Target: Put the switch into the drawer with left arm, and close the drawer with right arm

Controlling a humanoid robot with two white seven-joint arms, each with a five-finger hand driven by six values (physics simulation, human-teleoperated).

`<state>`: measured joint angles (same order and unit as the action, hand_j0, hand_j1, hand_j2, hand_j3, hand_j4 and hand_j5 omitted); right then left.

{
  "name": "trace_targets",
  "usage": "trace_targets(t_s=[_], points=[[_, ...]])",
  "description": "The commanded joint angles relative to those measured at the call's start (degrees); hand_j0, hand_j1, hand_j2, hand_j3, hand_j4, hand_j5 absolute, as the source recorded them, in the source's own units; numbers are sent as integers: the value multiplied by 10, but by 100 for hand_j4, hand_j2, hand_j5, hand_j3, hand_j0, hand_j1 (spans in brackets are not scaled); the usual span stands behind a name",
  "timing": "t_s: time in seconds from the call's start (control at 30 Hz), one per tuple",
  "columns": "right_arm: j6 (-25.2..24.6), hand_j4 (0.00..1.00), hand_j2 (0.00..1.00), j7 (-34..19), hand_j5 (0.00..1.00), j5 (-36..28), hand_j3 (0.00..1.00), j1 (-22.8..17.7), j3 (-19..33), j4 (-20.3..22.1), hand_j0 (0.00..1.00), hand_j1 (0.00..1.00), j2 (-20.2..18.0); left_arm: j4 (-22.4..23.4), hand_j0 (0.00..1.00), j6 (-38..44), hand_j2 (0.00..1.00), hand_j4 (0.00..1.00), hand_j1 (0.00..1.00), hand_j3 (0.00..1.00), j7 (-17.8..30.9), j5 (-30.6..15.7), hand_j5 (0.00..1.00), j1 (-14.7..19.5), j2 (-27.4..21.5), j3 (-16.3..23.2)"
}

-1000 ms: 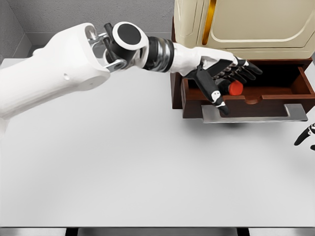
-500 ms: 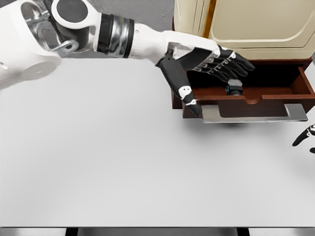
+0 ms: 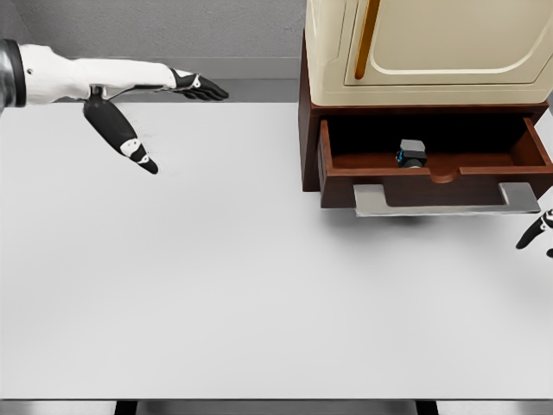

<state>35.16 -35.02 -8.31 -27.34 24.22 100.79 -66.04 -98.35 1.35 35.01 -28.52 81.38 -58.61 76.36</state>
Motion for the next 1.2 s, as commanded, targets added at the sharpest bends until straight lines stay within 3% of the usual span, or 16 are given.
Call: trace_targets(t_s=[0.0,0.07,0.13,0.27,0.5,0.57,0.67,1.1,1.17], points=[[-2,56,56,0,56,-4,56,1,-4,0,56,56,-2,12,100,-68,100,100,100,100,0,154,100,0,-19,40],[-2,56,56,0,56,-4,56,23,-27,0,56,56,-5,12,100,-252,100,100,100,100,0,239,100,-22,-34,48],[-2,56,56,0,56,-3,56,46,-58,-1,56,56,-7,14,100,-317,100,100,100,100,0,247,100,-25,-33,49],[-2,57,57,0,57,-1,57,50,-69,-1,57,57,-7,14,100,-319,100,100,100,100,0,245,100,-44,-30,50],[-2,58,58,0,58,-2,58,64,-71,-2,58,58,-7,12,100,-354,100,100,100,100,0,242,100,-45,-35,49],[-2,58,58,0,58,-2,58,80,-83,-2,58,58,-7,12,100,-354,100,100,100,100,0,241,100,-45,-36,49],[-2,58,58,0,58,-2,58,136,-143,-5,58,58,-7,12,100,-354,100,100,100,100,0,242,100,-45,-36,48],[-2,60,60,0,60,0,60,150,-153,-24,60,60,-6,12,100,-355,100,100,100,100,0,244,100,-46,-36,49],[-2,60,60,0,60,-1,60,168,-168,-25,60,60,-6,12,100,-355,100,100,100,100,0,244,100,-46,-36,49]])
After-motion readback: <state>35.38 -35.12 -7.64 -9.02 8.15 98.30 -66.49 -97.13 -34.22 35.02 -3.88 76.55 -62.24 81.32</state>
